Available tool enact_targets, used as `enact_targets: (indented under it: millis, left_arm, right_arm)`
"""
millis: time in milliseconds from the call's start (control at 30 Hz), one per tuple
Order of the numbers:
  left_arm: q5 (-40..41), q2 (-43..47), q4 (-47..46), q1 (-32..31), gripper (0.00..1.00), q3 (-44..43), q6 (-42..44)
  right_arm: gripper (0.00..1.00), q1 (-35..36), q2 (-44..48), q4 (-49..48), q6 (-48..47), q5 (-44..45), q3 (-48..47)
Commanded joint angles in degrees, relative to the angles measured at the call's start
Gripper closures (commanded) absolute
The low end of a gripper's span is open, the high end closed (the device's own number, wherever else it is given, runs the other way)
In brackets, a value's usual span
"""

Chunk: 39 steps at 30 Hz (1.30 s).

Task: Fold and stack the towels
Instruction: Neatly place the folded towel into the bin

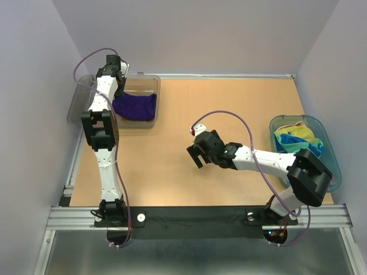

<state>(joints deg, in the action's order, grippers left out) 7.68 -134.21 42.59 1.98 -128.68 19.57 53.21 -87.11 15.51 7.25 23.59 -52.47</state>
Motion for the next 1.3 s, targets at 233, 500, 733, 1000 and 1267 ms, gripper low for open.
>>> enact_targets:
  millis: [233,500,733,1000,1267]
  left_arm:
    - [6.02,-0.7,-2.07,2.06,1.0,0.54,-1.46]
    - [9.8,-1.14,-2.6,3.03,1.0,1.07,-1.55]
    - [13.14,-1.05,-3.74,3.21,1.0,1.16,-1.03]
    - [17.63,-1.58,-5.15,3.3,0.55,-0.16,-0.59]
    - [21.49,0.88,-6.55,3.3,0.35,-1.48,-2.78]
  right_arm:
    - [0.0,-0.39,-1.22,0.49,-0.83,-0.48,-3.43]
    - [0.0,-0.39,-1.4,0.4,-0.65,-0.83,-3.61]
    - [0.0,-0.39,-1.48,0.58,-0.57,-1.09,-3.78]
    - [0.0,-0.39,-0.96,0.58,-0.13,-1.01,-4.13]
    - [0.0,-0.48,0.62,0.75,0.84,3.47,-4.66]
